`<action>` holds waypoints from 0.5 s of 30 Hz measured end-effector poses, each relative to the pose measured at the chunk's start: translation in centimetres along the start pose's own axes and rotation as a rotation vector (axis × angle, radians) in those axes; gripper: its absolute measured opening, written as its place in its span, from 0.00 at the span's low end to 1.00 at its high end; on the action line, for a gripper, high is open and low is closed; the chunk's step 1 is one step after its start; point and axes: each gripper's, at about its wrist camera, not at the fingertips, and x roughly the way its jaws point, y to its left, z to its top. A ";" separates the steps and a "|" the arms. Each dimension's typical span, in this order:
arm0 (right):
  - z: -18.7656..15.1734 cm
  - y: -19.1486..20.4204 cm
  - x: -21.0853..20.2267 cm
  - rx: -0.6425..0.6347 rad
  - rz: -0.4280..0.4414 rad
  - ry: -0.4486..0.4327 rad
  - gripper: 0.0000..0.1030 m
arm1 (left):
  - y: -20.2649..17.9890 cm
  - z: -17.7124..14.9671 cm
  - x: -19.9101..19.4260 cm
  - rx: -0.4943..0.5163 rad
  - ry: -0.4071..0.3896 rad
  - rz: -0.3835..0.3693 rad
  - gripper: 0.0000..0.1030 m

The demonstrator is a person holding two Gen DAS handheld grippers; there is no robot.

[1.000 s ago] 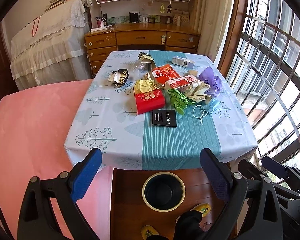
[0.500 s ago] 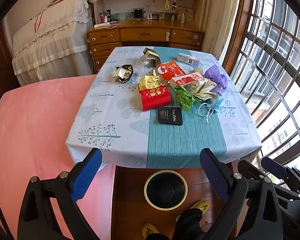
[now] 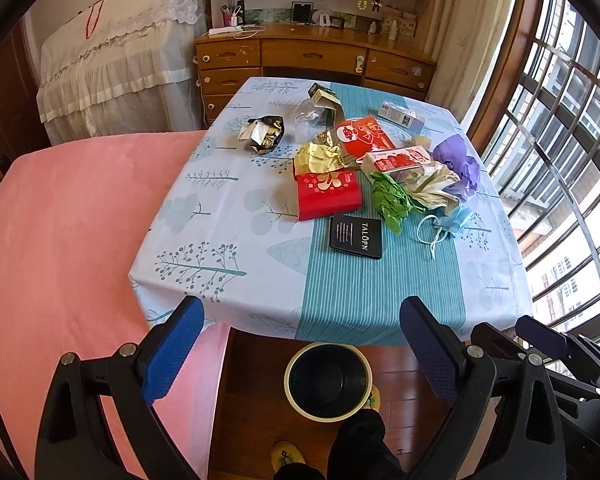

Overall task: Collect trash
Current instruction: 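Move the right tool toward the red gift bag on the table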

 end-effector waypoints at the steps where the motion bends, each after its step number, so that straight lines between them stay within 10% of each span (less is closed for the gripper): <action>1: 0.6 0.1 0.5 -0.025 0.015 0.004 0.59 | 0.1 0.3 0.3 -0.006 0.003 0.008 0.94; 15: 9.4 3.5 12.6 -0.559 0.241 0.157 0.58 | 3.2 3.1 7.5 -0.222 0.103 0.221 0.94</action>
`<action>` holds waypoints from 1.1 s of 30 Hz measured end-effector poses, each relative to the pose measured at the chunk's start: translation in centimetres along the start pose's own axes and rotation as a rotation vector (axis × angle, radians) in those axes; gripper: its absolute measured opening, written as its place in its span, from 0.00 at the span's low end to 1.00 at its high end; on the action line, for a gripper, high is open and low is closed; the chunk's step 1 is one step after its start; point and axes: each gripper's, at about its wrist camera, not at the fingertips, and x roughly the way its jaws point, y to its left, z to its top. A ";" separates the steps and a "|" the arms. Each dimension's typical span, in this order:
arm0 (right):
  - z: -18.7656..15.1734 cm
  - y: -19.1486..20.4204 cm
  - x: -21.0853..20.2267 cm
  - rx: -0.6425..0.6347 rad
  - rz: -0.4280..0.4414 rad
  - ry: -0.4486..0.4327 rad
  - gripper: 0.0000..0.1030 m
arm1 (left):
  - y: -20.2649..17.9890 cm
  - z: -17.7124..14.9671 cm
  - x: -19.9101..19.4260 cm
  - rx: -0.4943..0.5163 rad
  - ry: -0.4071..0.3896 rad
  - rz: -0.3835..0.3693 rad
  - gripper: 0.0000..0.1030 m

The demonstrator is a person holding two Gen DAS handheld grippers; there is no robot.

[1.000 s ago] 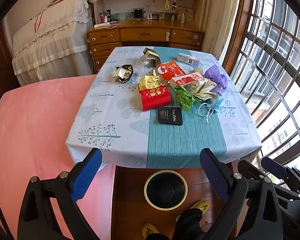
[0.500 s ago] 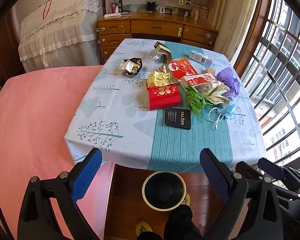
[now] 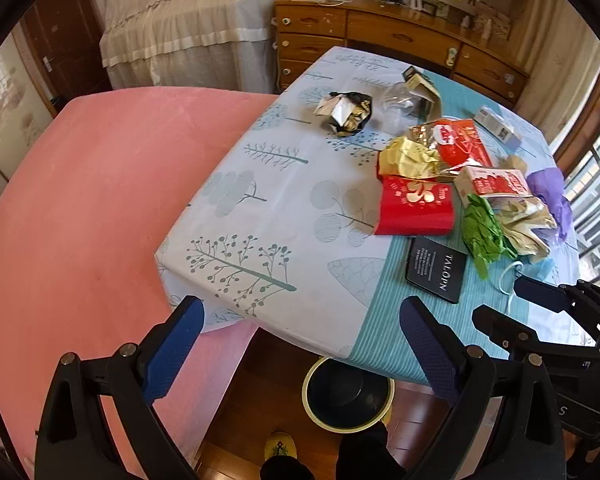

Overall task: Collect trash
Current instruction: 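Move the right tool toward the red gift bag on the table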

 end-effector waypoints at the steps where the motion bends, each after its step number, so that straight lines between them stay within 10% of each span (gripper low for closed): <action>1: 0.6 0.0 0.8 -0.041 0.014 0.011 0.58 | 0.2 0.1 0.6 -0.022 0.012 0.017 0.94; 14: 3.3 0.7 9.7 -0.418 0.061 0.222 0.58 | 0.9 -1.1 4.9 -0.203 0.123 0.130 0.94; 33: 5.4 0.9 11.4 -0.658 0.065 0.250 0.58 | -0.7 1.9 7.8 -0.207 0.150 0.120 0.94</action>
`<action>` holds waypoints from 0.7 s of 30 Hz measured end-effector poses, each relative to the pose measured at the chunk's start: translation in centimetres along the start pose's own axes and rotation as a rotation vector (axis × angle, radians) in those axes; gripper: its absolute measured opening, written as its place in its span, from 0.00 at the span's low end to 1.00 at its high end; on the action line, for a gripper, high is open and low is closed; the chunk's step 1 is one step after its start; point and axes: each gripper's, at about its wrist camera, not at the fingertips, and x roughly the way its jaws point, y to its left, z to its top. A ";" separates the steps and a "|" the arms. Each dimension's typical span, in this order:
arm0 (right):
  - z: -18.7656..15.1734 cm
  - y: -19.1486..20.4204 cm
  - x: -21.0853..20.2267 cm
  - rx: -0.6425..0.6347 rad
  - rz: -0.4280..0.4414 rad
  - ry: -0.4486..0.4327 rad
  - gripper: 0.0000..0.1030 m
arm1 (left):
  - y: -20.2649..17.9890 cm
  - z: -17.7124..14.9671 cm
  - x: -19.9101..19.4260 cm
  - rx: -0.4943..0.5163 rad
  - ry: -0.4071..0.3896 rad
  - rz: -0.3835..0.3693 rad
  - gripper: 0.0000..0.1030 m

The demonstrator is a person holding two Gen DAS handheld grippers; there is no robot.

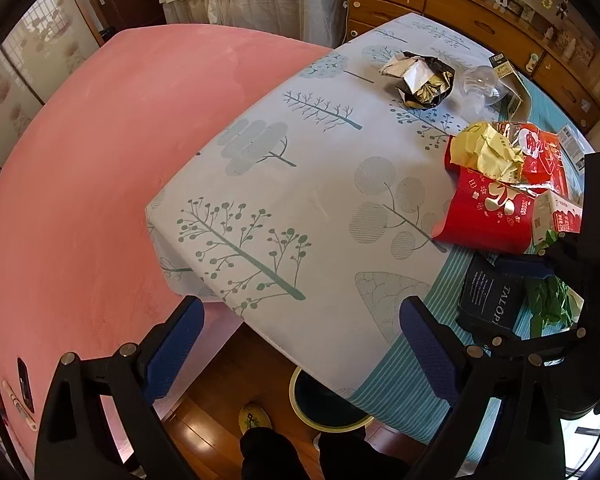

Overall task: Collect trash
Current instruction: 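Move the right tool toward the red gift bag on the table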

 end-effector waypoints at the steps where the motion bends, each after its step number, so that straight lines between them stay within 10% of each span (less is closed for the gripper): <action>1: 0.0 0.0 0.0 -0.001 -0.001 0.000 0.57 | -0.1 0.1 0.1 0.004 0.000 -0.002 0.94; 5: -0.4 -0.2 -0.2 0.021 -0.002 -0.016 0.53 | -0.7 0.6 0.3 0.022 0.002 -0.018 0.94; 6: -0.6 -0.5 -0.7 0.034 0.025 -0.037 0.20 | -0.8 0.7 0.3 0.026 0.002 -0.023 0.94; 21: -4.1 -7.4 -6.2 0.391 0.202 -0.191 0.05 | -3.4 3.2 -0.2 0.087 -0.022 -0.124 0.94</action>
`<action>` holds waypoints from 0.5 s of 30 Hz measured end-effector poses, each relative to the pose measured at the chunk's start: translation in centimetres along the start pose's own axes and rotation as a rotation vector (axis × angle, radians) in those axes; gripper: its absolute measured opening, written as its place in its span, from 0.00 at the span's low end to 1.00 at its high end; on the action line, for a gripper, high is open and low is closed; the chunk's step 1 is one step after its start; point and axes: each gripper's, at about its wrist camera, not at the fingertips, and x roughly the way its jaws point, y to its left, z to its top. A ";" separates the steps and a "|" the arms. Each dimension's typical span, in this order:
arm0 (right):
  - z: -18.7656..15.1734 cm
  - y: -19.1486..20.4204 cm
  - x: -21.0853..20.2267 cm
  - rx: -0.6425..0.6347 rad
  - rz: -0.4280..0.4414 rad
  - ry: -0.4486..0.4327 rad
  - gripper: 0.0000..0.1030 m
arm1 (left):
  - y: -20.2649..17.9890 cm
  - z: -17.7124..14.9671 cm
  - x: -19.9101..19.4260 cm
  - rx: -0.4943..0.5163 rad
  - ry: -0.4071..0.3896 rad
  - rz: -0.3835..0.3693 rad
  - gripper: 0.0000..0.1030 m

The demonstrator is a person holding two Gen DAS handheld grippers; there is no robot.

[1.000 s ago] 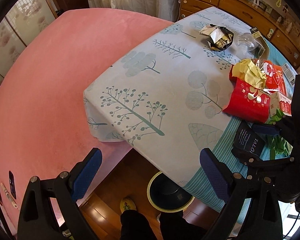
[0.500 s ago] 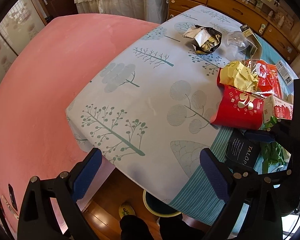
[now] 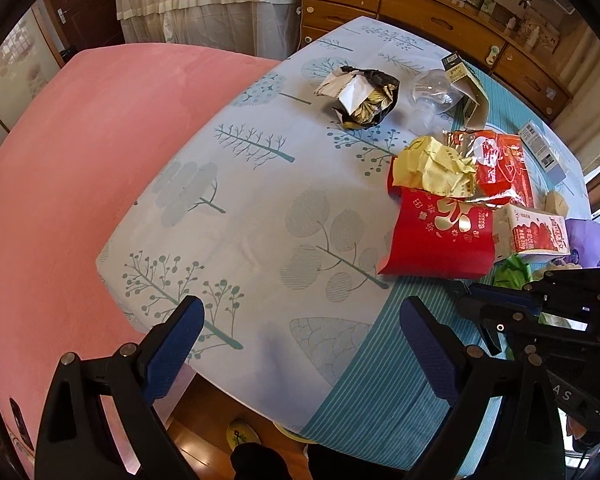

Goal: Collect trash

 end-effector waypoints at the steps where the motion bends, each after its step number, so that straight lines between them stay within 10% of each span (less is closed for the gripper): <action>1: 0.1 0.0 -0.5 0.018 0.006 -0.010 0.04 | -0.2 0.2 -0.1 0.000 -0.002 -0.013 0.94; 15: -0.9 -2.3 -2.5 0.135 -0.015 -0.060 0.01 | -2.1 2.3 0.2 0.010 -0.001 -0.134 0.94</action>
